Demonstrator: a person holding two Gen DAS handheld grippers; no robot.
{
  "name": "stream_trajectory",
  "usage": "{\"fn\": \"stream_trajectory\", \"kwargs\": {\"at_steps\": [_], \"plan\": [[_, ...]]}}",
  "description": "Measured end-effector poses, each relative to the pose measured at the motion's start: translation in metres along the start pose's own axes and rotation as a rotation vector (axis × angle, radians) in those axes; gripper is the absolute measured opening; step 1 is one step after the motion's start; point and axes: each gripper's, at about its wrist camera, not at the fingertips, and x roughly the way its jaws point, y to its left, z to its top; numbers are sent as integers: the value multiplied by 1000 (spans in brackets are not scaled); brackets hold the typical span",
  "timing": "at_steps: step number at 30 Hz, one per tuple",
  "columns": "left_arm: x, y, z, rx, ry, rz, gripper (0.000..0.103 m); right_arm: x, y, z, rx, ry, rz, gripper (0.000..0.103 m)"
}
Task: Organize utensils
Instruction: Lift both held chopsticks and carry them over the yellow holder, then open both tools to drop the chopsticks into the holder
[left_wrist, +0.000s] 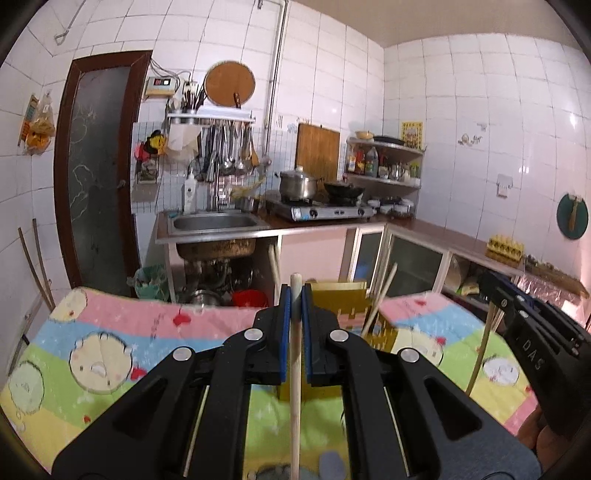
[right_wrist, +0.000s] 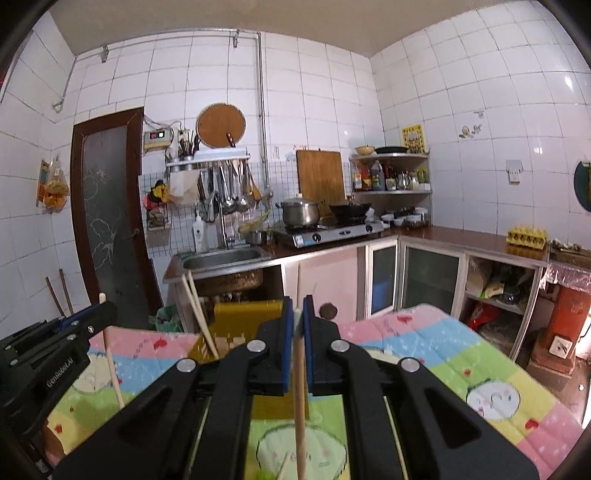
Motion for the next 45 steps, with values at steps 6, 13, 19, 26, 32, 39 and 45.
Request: {"fn": "stream_trajectory", "kwargs": {"at_steps": [6, 13, 19, 26, 32, 39, 45], "plan": [[12, -12, 45, 20, -69, -9, 4, 22, 5, 48, -6, -67, 24, 6], [39, -27, 90, 46, -148, -11, 4, 70, 11, 85, 5, -103, 50, 6], [70, -28, 114, 44, -187, -4, 4, 110, 15, 102, -8, -116, 62, 5], [116, -18, 103, -4, -156, -27, 4, 150, 13, 89, 16, -117, 75, 6], [158, -5, 56, -10, -53, -15, 4, 181, 14, 46, -7, -54, 88, 5], [171, 11, 23, -2, 43, 21, 5, 193, 1, 8, -34, 63, 64, 7], [143, 31, 44, -27, 75, 69, 68, 171, -17, 18, -28, 127, -13, 59]]}}
